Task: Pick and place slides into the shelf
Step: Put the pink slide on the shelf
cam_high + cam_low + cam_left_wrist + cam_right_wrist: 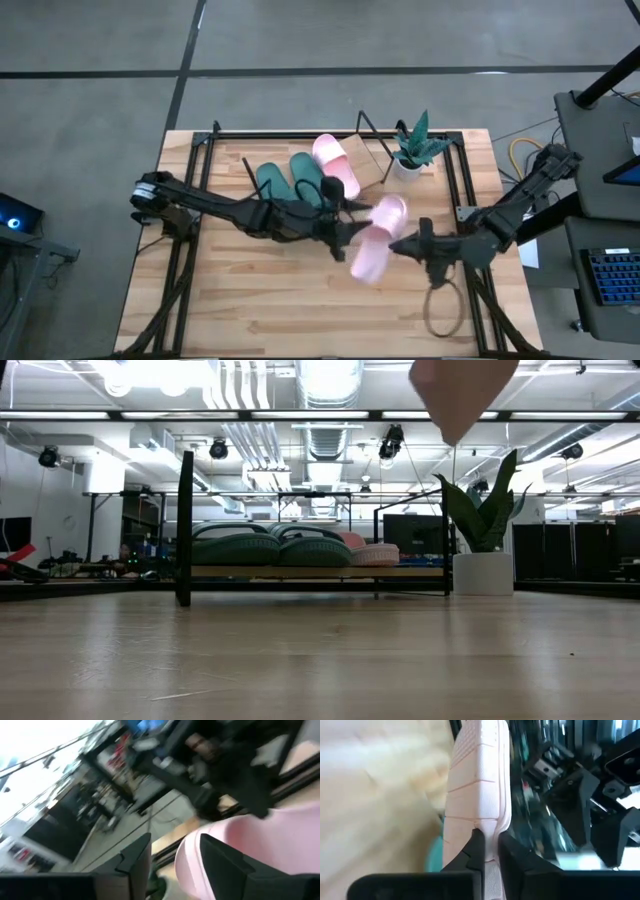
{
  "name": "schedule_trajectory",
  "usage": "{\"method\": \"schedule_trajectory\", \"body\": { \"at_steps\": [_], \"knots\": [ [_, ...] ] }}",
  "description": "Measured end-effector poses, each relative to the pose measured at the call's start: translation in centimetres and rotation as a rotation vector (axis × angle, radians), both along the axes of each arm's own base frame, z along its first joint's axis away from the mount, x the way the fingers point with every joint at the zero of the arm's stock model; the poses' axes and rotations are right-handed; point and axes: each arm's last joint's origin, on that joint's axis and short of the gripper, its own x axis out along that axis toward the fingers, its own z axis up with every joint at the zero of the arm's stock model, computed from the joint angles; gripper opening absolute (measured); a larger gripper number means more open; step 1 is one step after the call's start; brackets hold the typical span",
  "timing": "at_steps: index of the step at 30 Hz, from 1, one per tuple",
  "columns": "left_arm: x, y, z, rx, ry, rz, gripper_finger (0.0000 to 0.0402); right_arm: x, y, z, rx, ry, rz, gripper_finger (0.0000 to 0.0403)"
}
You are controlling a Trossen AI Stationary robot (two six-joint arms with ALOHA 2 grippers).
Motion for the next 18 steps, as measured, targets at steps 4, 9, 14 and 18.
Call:
{"method": "schedule_trajectory", "body": {
  "at_steps": [4,9,14,18],
  "knots": [
    [-0.5,-1.0,0.3,-0.001,-0.002,-0.057,0.0163,-1.6,-0.7,-0.5,0.070,-0.050,0.184,0.0015],
    [-0.9,-2.0,-0.1,0.007,0.041,-0.079,0.0164,-3.0,-1.5,-2.2,0.030,-0.185,0.363,0.0011],
    [-1.1,-2.7,-0.5,-0.041,0.070,-0.095,0.0164,-3.8,-2.5,-4.0,-0.029,-0.297,0.364,0.0003],
    [-1.2,-2.7,-1.0,-0.097,0.097,-0.083,0.0164,-3.9,-3.1,-4.6,-0.015,-0.330,0.323,0.0004]
  ]
}}
